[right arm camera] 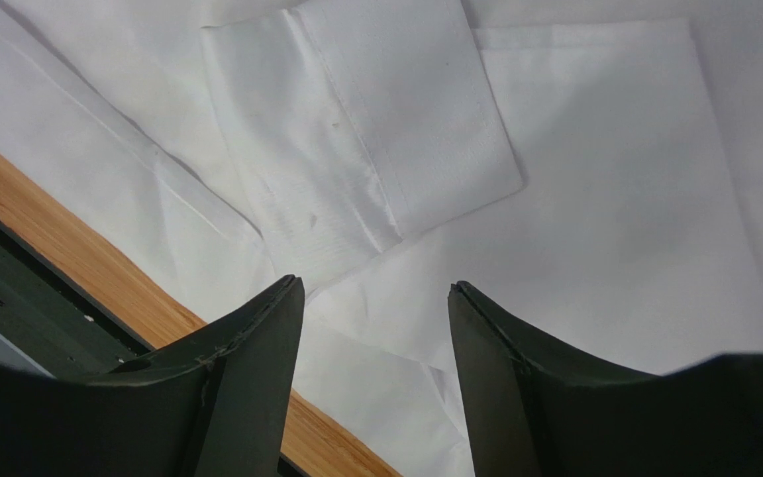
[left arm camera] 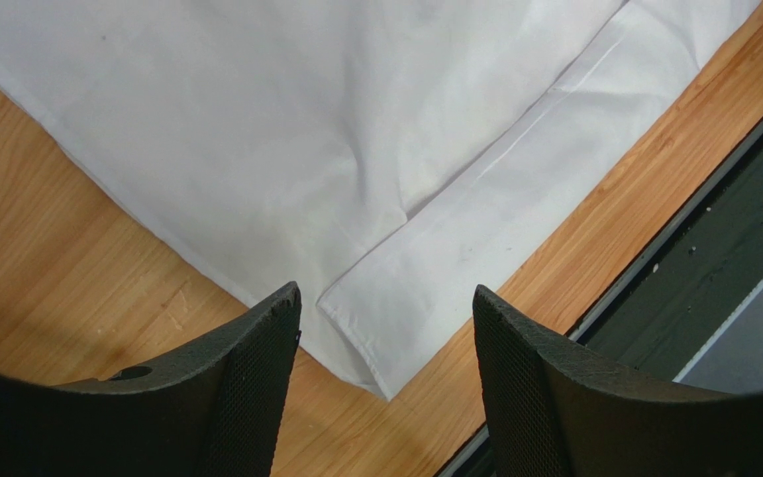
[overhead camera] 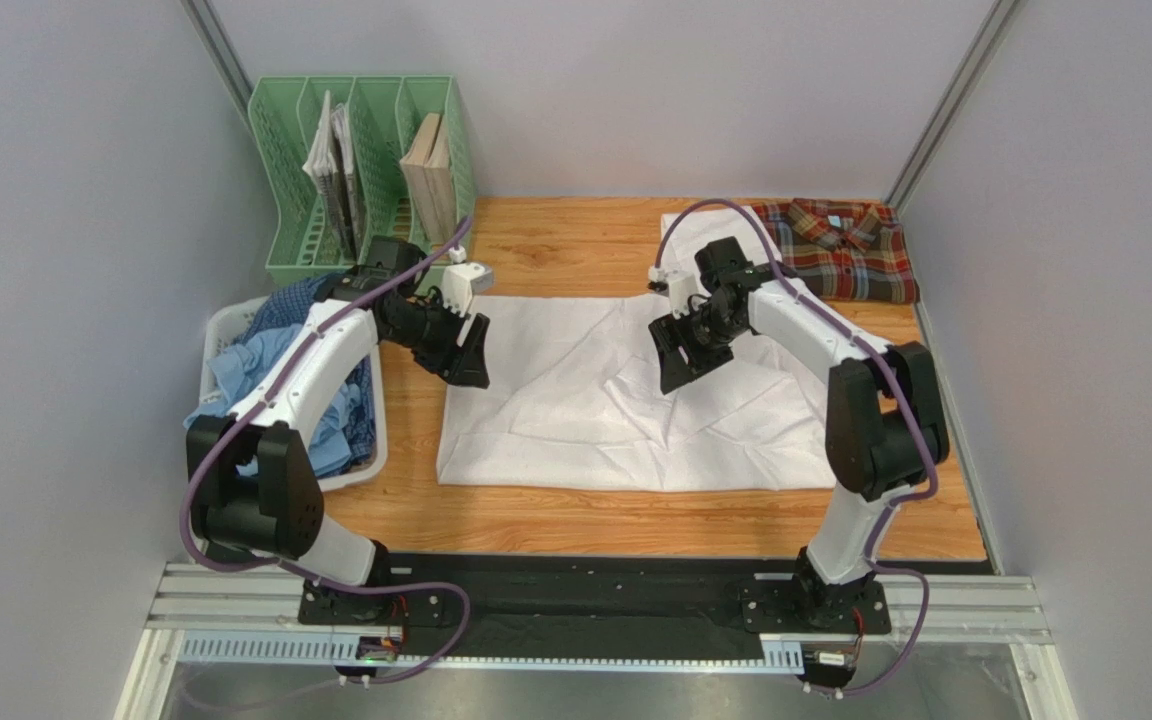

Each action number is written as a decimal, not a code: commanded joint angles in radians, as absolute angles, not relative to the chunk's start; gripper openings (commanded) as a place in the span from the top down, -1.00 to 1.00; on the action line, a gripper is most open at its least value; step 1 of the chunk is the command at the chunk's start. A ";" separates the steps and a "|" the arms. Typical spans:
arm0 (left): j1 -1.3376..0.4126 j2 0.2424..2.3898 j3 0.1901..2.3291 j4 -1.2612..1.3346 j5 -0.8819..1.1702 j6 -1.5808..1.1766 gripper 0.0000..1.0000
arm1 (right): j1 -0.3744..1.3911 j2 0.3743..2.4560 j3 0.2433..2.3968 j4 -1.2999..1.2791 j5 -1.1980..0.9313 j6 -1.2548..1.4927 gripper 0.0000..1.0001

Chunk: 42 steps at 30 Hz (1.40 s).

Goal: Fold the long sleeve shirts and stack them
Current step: Fold the shirt

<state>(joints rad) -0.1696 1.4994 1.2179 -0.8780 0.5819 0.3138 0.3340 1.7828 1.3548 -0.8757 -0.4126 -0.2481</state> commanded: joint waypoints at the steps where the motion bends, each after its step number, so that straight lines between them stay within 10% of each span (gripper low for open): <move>1: -0.167 1.437 1.210 -0.838 0.577 0.290 -0.40 | 0.334 1.838 1.365 -0.827 -0.413 -0.135 -0.27; 14: -0.167 1.407 1.195 -0.822 0.520 0.275 -0.41 | 0.334 1.991 1.373 -0.790 -0.495 -0.058 -0.22; 23: -0.167 1.401 1.187 -0.810 0.520 0.261 -0.41 | 0.336 1.824 1.313 -0.686 -0.644 0.001 1.00; 33: -0.144 1.387 1.076 -0.721 0.693 0.080 -0.43 | 0.446 1.724 1.247 -0.563 -0.733 0.069 1.00; 38: -0.143 1.391 0.976 -0.635 0.750 -0.159 -0.98 | 0.555 1.712 1.198 -0.551 -0.641 0.026 1.00; 42: -0.143 1.423 0.945 -0.519 0.767 -0.417 -0.98 | 0.616 1.720 1.190 -0.515 -0.539 0.020 1.00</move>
